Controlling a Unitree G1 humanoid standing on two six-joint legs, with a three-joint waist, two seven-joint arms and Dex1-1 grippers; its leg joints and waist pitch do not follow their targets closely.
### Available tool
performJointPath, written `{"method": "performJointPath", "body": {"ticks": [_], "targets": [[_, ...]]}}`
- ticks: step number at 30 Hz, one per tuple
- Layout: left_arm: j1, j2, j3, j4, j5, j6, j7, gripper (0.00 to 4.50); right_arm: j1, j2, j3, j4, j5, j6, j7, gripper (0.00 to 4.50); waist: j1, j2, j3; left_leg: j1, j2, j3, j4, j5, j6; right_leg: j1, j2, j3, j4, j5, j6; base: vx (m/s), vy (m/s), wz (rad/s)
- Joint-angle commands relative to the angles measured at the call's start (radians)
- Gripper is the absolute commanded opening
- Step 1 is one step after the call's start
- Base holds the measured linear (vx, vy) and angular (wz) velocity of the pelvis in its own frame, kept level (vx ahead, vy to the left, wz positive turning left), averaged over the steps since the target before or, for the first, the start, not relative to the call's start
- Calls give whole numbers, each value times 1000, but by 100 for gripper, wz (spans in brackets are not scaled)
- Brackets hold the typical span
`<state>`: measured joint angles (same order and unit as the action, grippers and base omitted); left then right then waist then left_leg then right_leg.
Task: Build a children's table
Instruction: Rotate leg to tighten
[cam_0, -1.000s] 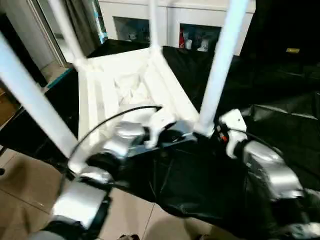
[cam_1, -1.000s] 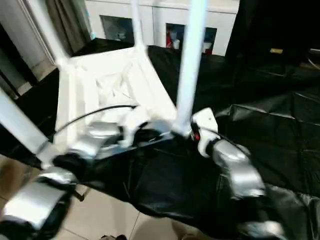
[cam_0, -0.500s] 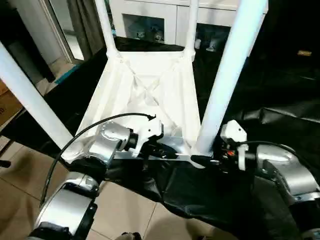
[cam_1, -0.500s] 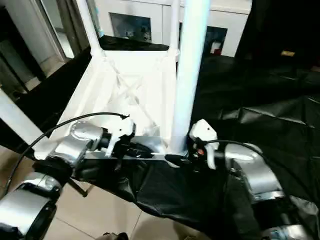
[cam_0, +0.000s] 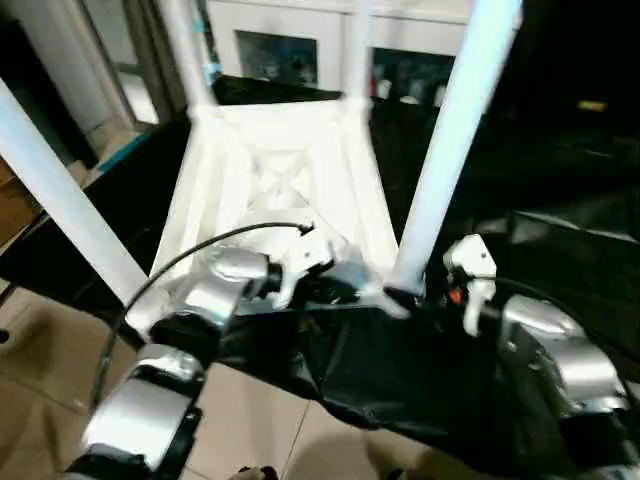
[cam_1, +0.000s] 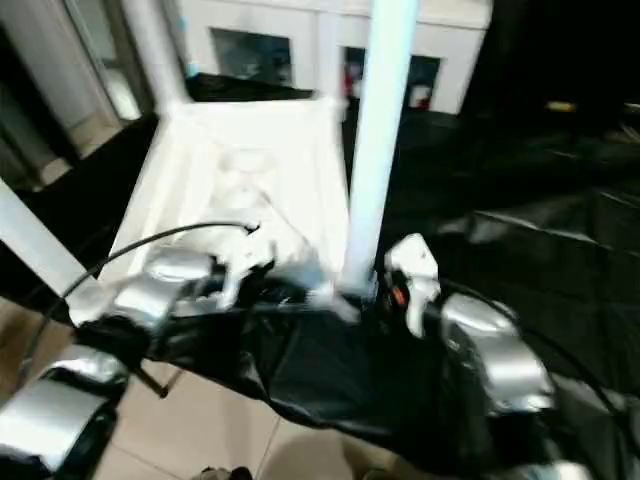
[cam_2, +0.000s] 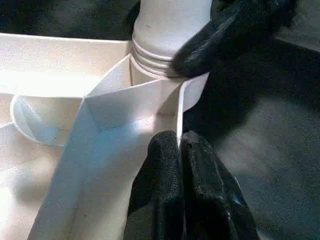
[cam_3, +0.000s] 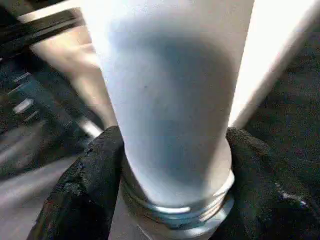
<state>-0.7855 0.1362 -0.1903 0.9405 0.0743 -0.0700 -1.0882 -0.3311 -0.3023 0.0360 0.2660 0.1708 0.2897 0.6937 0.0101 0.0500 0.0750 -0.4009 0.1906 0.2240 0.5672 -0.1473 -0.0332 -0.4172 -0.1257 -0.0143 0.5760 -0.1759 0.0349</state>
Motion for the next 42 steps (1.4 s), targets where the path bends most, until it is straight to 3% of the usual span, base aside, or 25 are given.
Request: {"method": "performJointPath", "body": {"ticks": [1, 2, 4, 9, 11, 12, 16, 17, 18, 20, 21, 22, 26, 27, 28, 32, 35, 38, 40, 42], "targets": [[-24, -87, 16, 30, -14, 20, 122, 0, -11, 93, 51, 80, -47, 36, -130, 274, -4, -22, -53, 32, 19, -27, -73, -428, 0, 19, -4, -1, -92, -493, -154, 0, 0, 0], [-31, -101, 19, 40, -12, 23, 156, 0, -24, 120, 38, 96, -48, 41, -175, 274, -13, -21, -50, 31, 18, -29, -75, -451, -5, 15, -3, -2, -97, -527, -141, 0, 0, 0], [-35, -109, 20, 47, -10, 24, 179, 0, -31, 138, 29, 105, -49, 46, -206, 274, -16, -22, -49, 36, 18, -33, -75, -473, -3, 12, -3, -4, -107, -568, -114, 0, 0, 0], [-52, -164, 22, 60, -10, 25, 259, 0, -58, 212, 63, 122, -74, 18, -252, 274, -23, -16, -52, 30, 20, -37, -85, -476, -4, 18, -1, -8, -104, -497, -121, 0, 0, 0], [-51, -171, 13, 52, -6, 22, 235, 0, -56, 217, 72, 106, -58, -2, -209, 344, -21, -11, -52, 33, 20, -35, -85, -483, 3, 15, 0, -6, -105, -472, -130, 0, 0, 0], [-51, -171, 13, 52, -6, 22, 235, 0, -56, 217, 72, 106, -58, -2, -209, 344, -23, -15, -53, 32, 19, -34, -84, -483, 8, 16, 0, -4, -104, -457, -136, 0, 0, 0], [-37, -140, -4, 35, -5, 26, 137, 0, -29, 151, 87, 40, -16, -21, -57, 393, -15, -16, -58, 28, 23, -29, -82, -437, 37, 25, -2, 1, -96, -352, -169, 0, 0, 0], [-37, -140, -4, 35, -5, 26, 137, 0, -29, 151, 87, 40, -16, -21, -57, 393, -14, -15, -59, 28, 23, -28, -81, -424, 42, 24, -3, 2, -94, -331, -178, 0, 0, 0], [-22, -103, -14, 12, -18, 23, 38, 0, -15, 79, 91, -6, 22, -13, 59, 393, -12, -18, -59, 26, 22, -26, -80, -403, 54, 29, -4, 1, -93, -312, -189, 0, 0, 0], [-22, -103, -14, 12, -18, 23, 38, 0, -15, 79, 91, -6, 22, -13, 59, 393, -5, -18, -60, 25, 24, -25, -77, -381, 72, 34, -6, 2, -90, -297, -197, 0, 0, 0], [-13, -61, -29, -1, -19, 22, -44, 0, -11, 9, 85, -36, 52, -6, 155, 393, -1, -19, -63, 25, 24, -22, -74, -348, 83, 33, -7, 1, -88, -277, -213, 0, 0, 0], [-9, -36, -38, -4, -17, 15, -85, 0, -10, -29, 83, -48, 62, -4, 206, 393, 4, -21, -65, 19, 25, -21, -72, -308, 96, 43, -6, -1, -81, -246, -220, 0, 0, 0], [-3, 5, -46, -16, -19, 12, -159, 0, -8, -102, 83, -53, 69, -16, 301, 393, 20, -14, -69, 23, 32, -13, -62, -228, 126, 38, -5, -2, -66, -139, -265, 0, 0, 0], [-3, 5, -46, -16, -19, 12, -159, 0, -8, -102, 83, -53, 69, -16, 301, 393, 20, -14, -69, 23, 32, -13, -62, -228, 126, 38, -5, -2, -66, -139, -265, 0, 0, 0], [9, 33, -47, -36, -29, 14, -228, 0, -9, -142, 81, -40, 61, -31, 358, 393, 29, -20, -74, 24, 32, -13, -56, -190, 137, 43, -5, -2, -55, -84, -285, 0, 0, 0], [33, 74, -50, -78, -47, 16, -318, 0, -14, -191, 79, -22, 59, -46, 421, 393, 35, -20, -78, 24, 31, -10, -47, -125, 181, 46, -3, -4, -40, 46, -319, 13, 3, 0], [40, 88, -54, -89, -51, 18, -333, 0, -18, -206, 80, -18, 68, -47, 443, 360, 36, -19, -75, 24, 32, -10, -47, -138, 184, 45, -4, -4, -42, 9, -319, 0, 0, 0], [44, 94, -55, -95, -49, 19, -336, 0, -17, -209, 83, -20, 71, -46, 455, 347, 36, -19, -71, 26, 34, -11, -52, -182, 162, 44, -6, -3, -50, -71, -307, 0, 0, 0], [52, 91, -54, -109, -52, 26, -332, 0, -11, -204, 89, -25, 78, -45, 465, 316, 34, -21, -67, 27, 35, -12, -58, -235, 125, 41, -7, -1, -57, -158, -288, 0, 0, 0], [57, 88, -52, -117, -55, 32, -329, 0, -5, -198, 89, -31, 82, -43, 465, 311, 34, -22, -68, 28, 35, -13, -59, -242, 114, 41, -7, 0, -58, -168, -282, 0, 0, 0]]}}
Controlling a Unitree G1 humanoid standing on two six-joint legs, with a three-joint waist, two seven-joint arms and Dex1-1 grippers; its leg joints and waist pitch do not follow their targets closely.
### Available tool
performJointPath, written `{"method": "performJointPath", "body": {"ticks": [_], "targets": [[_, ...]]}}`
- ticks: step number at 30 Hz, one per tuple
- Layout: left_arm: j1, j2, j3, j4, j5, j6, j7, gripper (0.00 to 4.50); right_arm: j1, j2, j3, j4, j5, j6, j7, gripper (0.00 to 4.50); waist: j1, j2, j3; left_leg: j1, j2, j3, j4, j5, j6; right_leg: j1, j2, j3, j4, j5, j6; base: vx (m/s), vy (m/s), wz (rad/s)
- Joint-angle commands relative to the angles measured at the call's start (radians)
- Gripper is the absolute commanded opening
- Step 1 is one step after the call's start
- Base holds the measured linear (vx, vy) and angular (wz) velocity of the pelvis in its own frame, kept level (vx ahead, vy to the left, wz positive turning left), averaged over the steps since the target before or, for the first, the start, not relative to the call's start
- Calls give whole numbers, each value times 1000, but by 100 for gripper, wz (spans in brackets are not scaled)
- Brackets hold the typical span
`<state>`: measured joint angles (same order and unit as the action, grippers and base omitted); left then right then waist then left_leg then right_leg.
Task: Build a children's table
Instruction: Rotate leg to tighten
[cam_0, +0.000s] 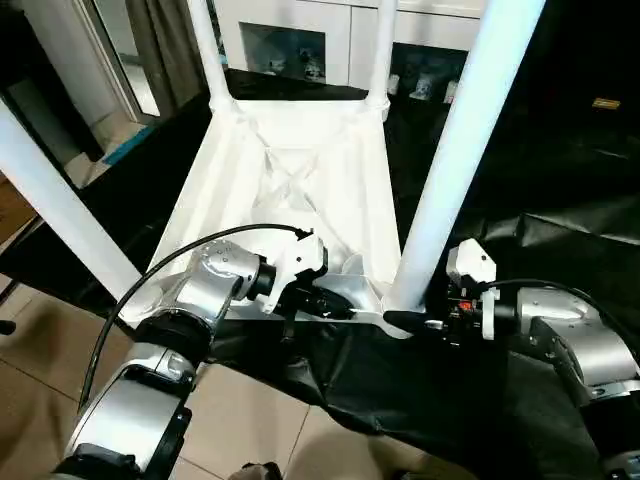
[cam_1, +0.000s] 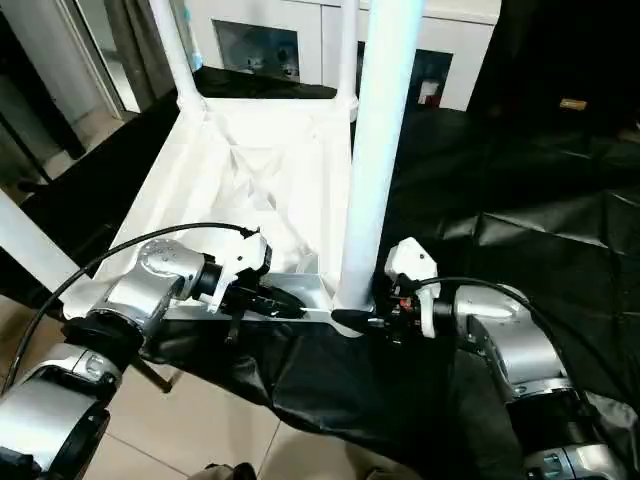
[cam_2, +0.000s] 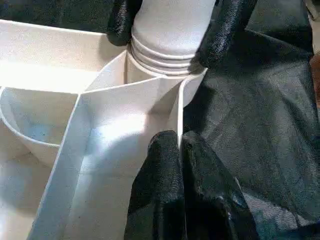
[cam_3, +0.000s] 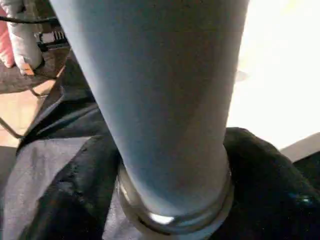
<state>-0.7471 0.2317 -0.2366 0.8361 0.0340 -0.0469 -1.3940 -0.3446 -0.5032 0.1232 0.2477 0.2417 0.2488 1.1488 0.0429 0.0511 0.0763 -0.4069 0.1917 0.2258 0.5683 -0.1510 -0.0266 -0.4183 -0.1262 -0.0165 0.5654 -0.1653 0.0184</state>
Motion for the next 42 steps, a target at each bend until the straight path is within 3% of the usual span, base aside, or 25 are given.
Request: {"method": "performJointPath", "body": {"ticks": [1, 8, 10, 11, 12, 13, 14, 21, 24, 25, 30, 31, 37, 42], "targets": [[22, -8, -7, -19, -18, 13, -21, 0, 14, 8, 2, -15, 11, -4, 7, 290, 0, -24, -68, 32, 34, -15, -61, -234, 107, 43, -6, 2, -47, -177, -263, 0, 0, 0], [19, -59, 21, -1, -17, 27, 134, 0, 53, 89, -39, 13, 8, -15, -137, 272, -2, -34, -66, 31, 31, -14, -60, -238, 106, 38, -7, 4, -50, -213, -249, 0, 0, 0], [-7, -108, 50, 44, 0, 24, 302, 0, 47, 172, -68, 59, -28, -59, -310, 272, -14, -36, -61, 34, 28, -17, -64, -314, 62, 27, -9, 7, -67, -353, -208, 0, 0, 0], [-19, -131, 59, 60, 6, 35, 366, 0, 39, 213, -80, 81, -35, -64, -380, 271, -20, -38, -61, 32, 25, -22, -67, -328, 43, 30, -10, 5, -71, -405, -182, 0, 0, 0], [-19, -131, 59, 60, 6, 35, 366, 0, 39, 213, -80, 81, -35, -64, -380, 270, -20, -38, -61, 32, 25, -22, -67, -328, 43, 30, -10, 5, -71, -405, -182, 0, 0, 0], [-29, -162, 69, 73, 10, 46, 440, 0, 29, 268, -81, 103, -55, -56, -468, 270, -23, -35, -57, 32, 24, -24, -72, -348, 33, 27, -6, 4, -76, -436, -154, 0, 0, 0], [-33, -172, 72, 77, 10, 49, 462, 0, 26, 283, -81, 111, -63, -52, -496, 270, -25, -35, -55, 36, 24, -22, -72, -367, 31, 20, -5, 5, -80, -453, -150, 0, 0, 0], [-71, -271, 83, 126, 22, 41, 634, 0, -14, 445, -36, 148, -144, -27, -699, 270, -46, -28, -56, 35, 18, -32, -79, -421, 11, 17, -2, -1, -91, -512, -105, 0, 0, 0], [-70, -274, 78, 123, 23, 36, 624, 0, -19, 441, -35, 143, -122, -33, -668, 270, -47, -28, -57, 33, 18, -32, -82, -419, 21, 20, -3, -1, -94, -497, -100, 0, 0, 0], [-70, -274, 77, 121, 23, 34, 617, 0, -19, 437, -38, 138, -111, -31, -653, 326, -47, -27, -57, 36, 19, -31, -80, -422, 30, 17, -3, 2, -95, -495, -103, 0, 0, 0], [-57, -249, 63, 102, 12, 30, 533, 0, -11, 366, -39, 84, -77, -4, -531, 360, -42, -26, -62, 32, 20, -30, -79, -401, 46, 24, -3, 3, -89, -427, -124, 0, 0, 0], [-53, -239, 56, 97, 11, 28, 497, 0, -9, 344, -36, 68, -71, 5, -499, 376, -39, -26, -64, 32, 21, -27, -77, -369, 59, 27, -4, 4, -85, -376, -141, 0, 0, 0], [-9, -146, 17, 33, -12, 2, 217, 0, 14, 151, -15, -14, -9, 35, -211, 376, -26, -22, -67, 27, 26, -19, -67, -278, 115, 38, -5, 1, -69, -250, -207, 0, 0, 0], [16, -85, -6, -9, -28, 31, 65, 0, 17, 65, -8, -22, -4, 42, -78, 376, -12, -20, -71, 29, 31, -15, -60, -226, 128, 40, -6, 1, -55, -177, -246, 0, 0, 0]]}}
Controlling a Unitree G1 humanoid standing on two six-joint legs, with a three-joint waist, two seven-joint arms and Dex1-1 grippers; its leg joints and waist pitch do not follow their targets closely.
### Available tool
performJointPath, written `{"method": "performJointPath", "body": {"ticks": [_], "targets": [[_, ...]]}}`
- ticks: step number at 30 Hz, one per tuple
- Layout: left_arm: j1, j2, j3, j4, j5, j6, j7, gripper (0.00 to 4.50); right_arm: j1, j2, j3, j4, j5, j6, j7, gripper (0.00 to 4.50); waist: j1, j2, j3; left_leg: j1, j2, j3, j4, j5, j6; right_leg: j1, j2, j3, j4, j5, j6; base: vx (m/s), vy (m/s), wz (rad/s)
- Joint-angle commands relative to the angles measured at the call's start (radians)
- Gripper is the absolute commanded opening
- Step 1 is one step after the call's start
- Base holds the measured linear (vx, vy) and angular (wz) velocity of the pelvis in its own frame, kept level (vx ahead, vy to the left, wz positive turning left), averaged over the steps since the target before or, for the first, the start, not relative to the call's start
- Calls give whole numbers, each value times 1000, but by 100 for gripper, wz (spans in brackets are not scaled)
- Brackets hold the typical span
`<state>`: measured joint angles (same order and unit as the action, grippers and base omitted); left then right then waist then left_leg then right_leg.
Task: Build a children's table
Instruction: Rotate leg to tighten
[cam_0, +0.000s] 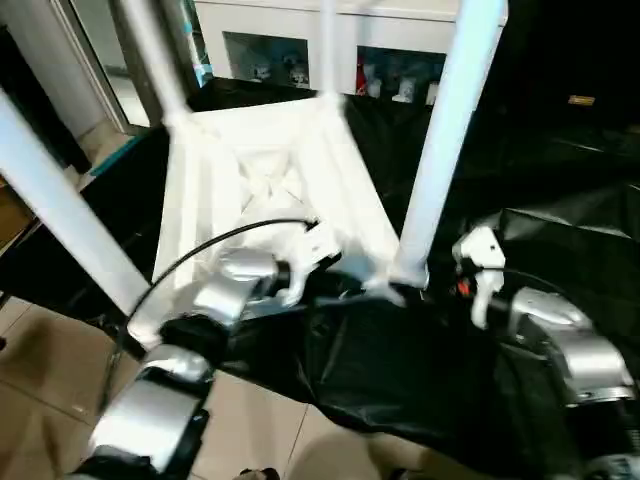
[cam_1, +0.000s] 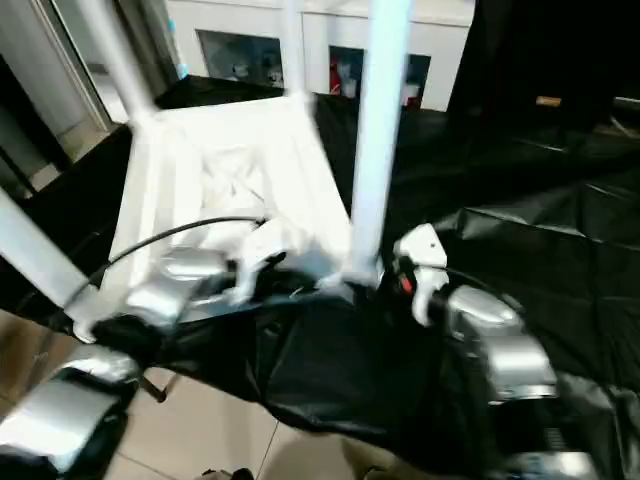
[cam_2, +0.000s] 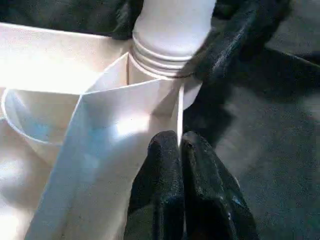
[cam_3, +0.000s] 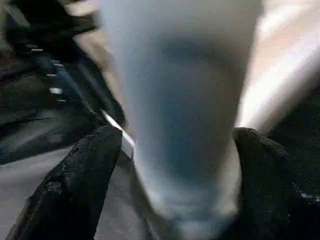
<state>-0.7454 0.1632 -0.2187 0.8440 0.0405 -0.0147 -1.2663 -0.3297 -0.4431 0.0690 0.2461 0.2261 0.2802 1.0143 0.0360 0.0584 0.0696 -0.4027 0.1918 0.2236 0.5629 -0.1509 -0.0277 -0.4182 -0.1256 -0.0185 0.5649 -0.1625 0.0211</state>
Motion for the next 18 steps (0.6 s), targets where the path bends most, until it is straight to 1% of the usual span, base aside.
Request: {"method": "performJointPath", "body": {"ticks": [1, 2, 3, 4, 5, 8, 9, 11, 15, 16, 17, 18], "targets": [[17, -3, -29, -22, -32, 1, -88, 0, 1, -8, 45, -19, 14, 9, 76, 376, 6, -25, -66, 32, 34, -10, -52, -202, 138, 35, -3, 4, -49, -129, -268, 0, 0, 0], [21, 9, -33, -29, -32, 7, -112, 0, -2, -22, 44, -17, 20, 9, 97, 376, 7, -26, -66, 28, 33, -11, -51, -196, 139, 40, -3, 3, -45, -113, -273, 0, 0, 0], [21, 9, -33, -29, -32, 7, -112, 0, -2, -22, 44, -17, 20, 9, 97, 376, 9, -25, -67, 26, 32, -12, -52, -184, 141, 42, -3, 2, -41, -95, -275, 0, 0, 0], [26, 29, -38, -37, -33, 9, -143, 0, -9, -38, 44, -11, 30, 7, 122, 376, 8, -26, -66, 29, 33, -11, -52, -192, 141, 40, -3, 2, -41, -87, -281, 0, 0, 0], [28, 36, -39, -38, -32, 8, -152, 0, -11, -41, 46, -10, 32, 7, 131, 376, 8, -26, -66, 28, 32, -11, -52, -193, 140, 42, -3, 2, -41, -87, -282, 0, 0, 0], [32, 47, -40, -40, -29, 6, -165, 0, -13, -48, 52, -11, 35, 8, 152, 342, 9, -26, -63, 28, 32, -11, -54, -218, 131, 41, -6, 3, -46, -129, -277, 0, 0, 0], [34, 51, -40, -42, -29, 6, -168, 0, -11, -50, 56, -14, 37, 10, 157, 342, 9, -25, -61, 29, 32, -11, -56, -230, 123, 40, -6, 3, -48, -149, -273, 0, 0, 0], [37, 55, -42, -48, -30, 9, -170, 0, -9, -50, 58, -17, 39, 11, 164, 308, 8, -27, -61, 29, 33, -11, -57, -238, 114, 41, -7, 4, -49, -163, -267, 0, 0, 0], [43, 54, -38, -64, -40, 19, -163, 0, 3, -41, 61, -29, 48, 17, 168, 291, 7, -26, -60, 29, 33, -12, -58, -235, 109, 40, -5, 4, -50, -169, -262, 0, 0, 0], [42, 47, -34, -63, -43, 20, -152, 0, 11, -32, 58, -34, 52, 22, 155, 275, 7, -27, -59, 29, 33, -11, -58, -234, 109, 39, -5, 4, -50, -168, -262, 0, 0, 0], [40, 35, -28, -61, -47, 26, -136, 0, 22, -11, 47, -39, 59, 26, 127, 273, 7, -28, -59, 28, 32, -11, -58, -232, 110, 40, -6, 4, -49, -166, -261, 0, 0, 0], [40, 34, -26, -61, -48, 27, -134, 0, 24, -7, 46, -40, 60, 27, 122, 271, 8, -27, -59, 28, 32, -11, -58, -230, 111, 39, -6, 5, -50, -165, -261, 0, 0, 0]]}}
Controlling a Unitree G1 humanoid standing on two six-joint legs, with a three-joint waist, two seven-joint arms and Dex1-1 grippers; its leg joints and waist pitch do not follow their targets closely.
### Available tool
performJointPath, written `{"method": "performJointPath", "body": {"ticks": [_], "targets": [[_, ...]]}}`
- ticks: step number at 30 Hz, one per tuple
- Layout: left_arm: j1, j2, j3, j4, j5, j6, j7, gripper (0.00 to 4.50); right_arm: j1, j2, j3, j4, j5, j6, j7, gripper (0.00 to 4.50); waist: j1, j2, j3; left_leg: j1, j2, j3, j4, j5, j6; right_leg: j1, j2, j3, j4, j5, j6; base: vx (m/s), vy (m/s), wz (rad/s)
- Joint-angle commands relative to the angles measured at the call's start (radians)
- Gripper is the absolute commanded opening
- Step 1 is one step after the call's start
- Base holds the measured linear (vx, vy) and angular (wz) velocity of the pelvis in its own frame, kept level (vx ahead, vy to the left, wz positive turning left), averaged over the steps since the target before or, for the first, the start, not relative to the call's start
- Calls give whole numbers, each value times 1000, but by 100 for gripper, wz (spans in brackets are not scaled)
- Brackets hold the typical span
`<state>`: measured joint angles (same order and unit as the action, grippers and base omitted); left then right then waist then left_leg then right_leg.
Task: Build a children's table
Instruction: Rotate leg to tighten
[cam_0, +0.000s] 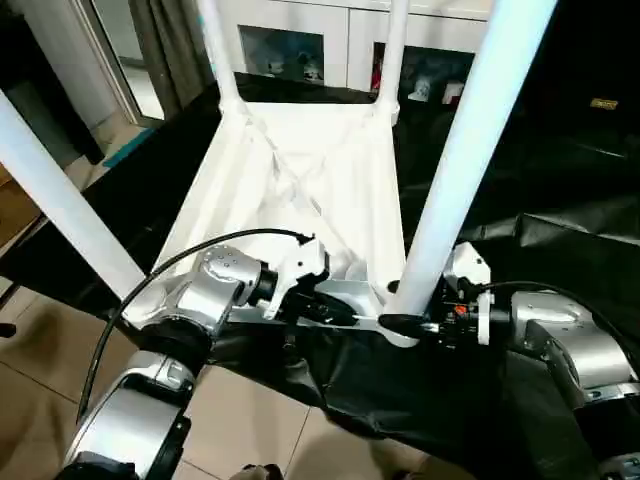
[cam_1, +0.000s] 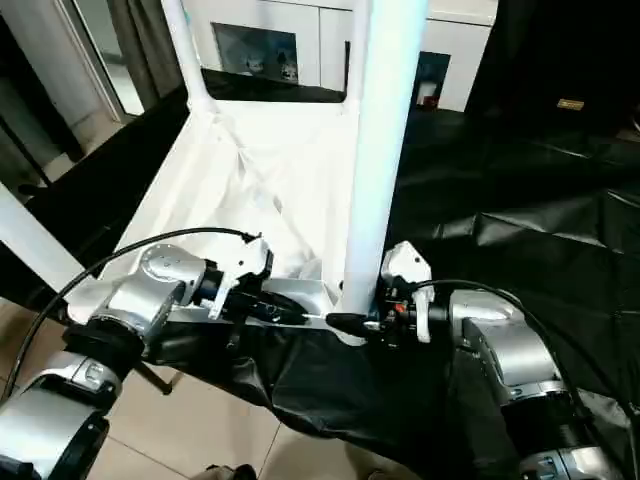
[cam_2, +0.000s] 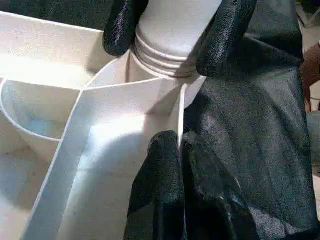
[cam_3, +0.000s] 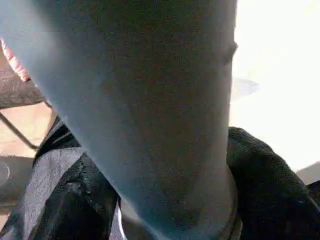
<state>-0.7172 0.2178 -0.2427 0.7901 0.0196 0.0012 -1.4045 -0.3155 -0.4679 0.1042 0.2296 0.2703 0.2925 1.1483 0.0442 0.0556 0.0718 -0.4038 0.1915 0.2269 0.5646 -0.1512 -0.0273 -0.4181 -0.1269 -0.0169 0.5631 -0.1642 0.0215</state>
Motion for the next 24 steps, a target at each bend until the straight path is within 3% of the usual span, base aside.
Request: {"method": "performJointPath", "body": {"ticks": [1, 4, 6, 7, 9, 10, 11, 12, 13, 15, 18, 20, 22, 24], "targets": [[11, -26, 1, -6, -29, 12, 15, 0, 13, 31, 4, -22, 15, 11, -32, 269, -1, -25, -61, 29, 32, -15, -60, -233, 109, 39, -5, 2, -49, -172, -257, 0, 0, 0], [-2, -56, 18, 12, -28, 13, 85, 0, 11, 94, -22, 16, -11, -22, -160, 267, -6, -23, -57, 29, 32, -16, -65, -265, 89, 34, -4, 3, -54, -225, -246, 0, 0, 0], [-26, -95, 36, 47, -15, 5, 200, 0, 5, 154, -31, 59, -47, -49, -290, 266, -19, -22, -52, 25, 28, -21, -72, -319, 55, 32, -6, 2, -63, -308, -218, 0, 0, 0], [-26, -96, 37, 48, -15, 5, 203, 0, 5, 155, -31, 59, -48, -51, -293, 266, -24, -24, -49, 31, 27, -23, -75, -359, 36, 26, -5, 2, -71, -365, -197, 0, 0, 0], [-39, -117, 44, 67, -3, 4, 272, 0, 2, 191, -35, 70, -64, -42, -363, 266, -27, -22, -47, 34, 26, -23, -76, -384, 25, 22, -4, 4, -76, -395, -184, 0, 0, 0], [-68, -163, 60, 107, 13, 9, 410, 0, -6, 261, -43, 88, -88, -34, -478, 265, -33, -23, -46, 35, 24, -23, -77, -400, 13, 18, -3, 6, -81, -415, -167, 0, 0, 0], [-76, -176, 65, 118, 18, 9, 450, 0, -9, 281, -46, 92, -95, -32, -510, 265, -36, -25, -47, 34, 22, -27, -79, -403, 5, 21, -4, 3, -82, -440, -152, 0, 0, 0], [-85, -194, 68, 130, 26, 5, 504, 0, -15, 309, -43, 105, -112, -15, -562, 265, -38, -22, -47, 32, 22, -29, -80, -399, 3, 22, -4, 2, -81, -439, -148, 0, 0, 0], [-95, -215, 72, 141, 34, 0, 573, 0, -24, 344, -34, 121, -144, 3, -638, 265, -42, -17, -43, 35, 21, -28, -81, -416, 3, 15, -1, 2, -87, -451, -140, 0, 0, 0], [-99, -228, 76, 145, 34, 2, 601, 0, -31, 365, -31, 132, -156, 9, -675, 265, -46, -21, -44, 34, 19, -30, -81, -427, 3, 17, -1, 1, -89, -465, -131, 0, 0, 0], [-99, -254, 73, 139, 32, 6, 588, 0, -42, 408, -13, 148, -169, -24, -702, 265, -47, -18, -44, 33, 19, -31, -83, -434, 10, 13, -2, 2, -94, -488, -111, 0, 0, 0], [-92, -251, 60, 130, 32, -2, 551, 0, -43, 423, -33, 135, -111, -23, -655, 265, -47, -20, -44, 32, 20, -31, -84, -437, 18, 14, -1, 2, -95, -479, -108, 0, 0, 0], [-89, -242, 57, 128, 29, -11, 517, 0, -42, 418, -45, 116, -85, -9, -619, 321, -47, -19, -44, 31, 21, -30, -85, -433, 22, 15, -1, 3, -93, -458, -114, 0, 0, 0], [-83, -222, 49, 124, 27, -19, 464, 0, -42, 387, -39, 90, -71, 5, -565, 340, -46, -19, -45, 29, 22, -30, -86, -421, 26, 18, -1, 3, -90, -437, -120, 0, 0, 0]]}}
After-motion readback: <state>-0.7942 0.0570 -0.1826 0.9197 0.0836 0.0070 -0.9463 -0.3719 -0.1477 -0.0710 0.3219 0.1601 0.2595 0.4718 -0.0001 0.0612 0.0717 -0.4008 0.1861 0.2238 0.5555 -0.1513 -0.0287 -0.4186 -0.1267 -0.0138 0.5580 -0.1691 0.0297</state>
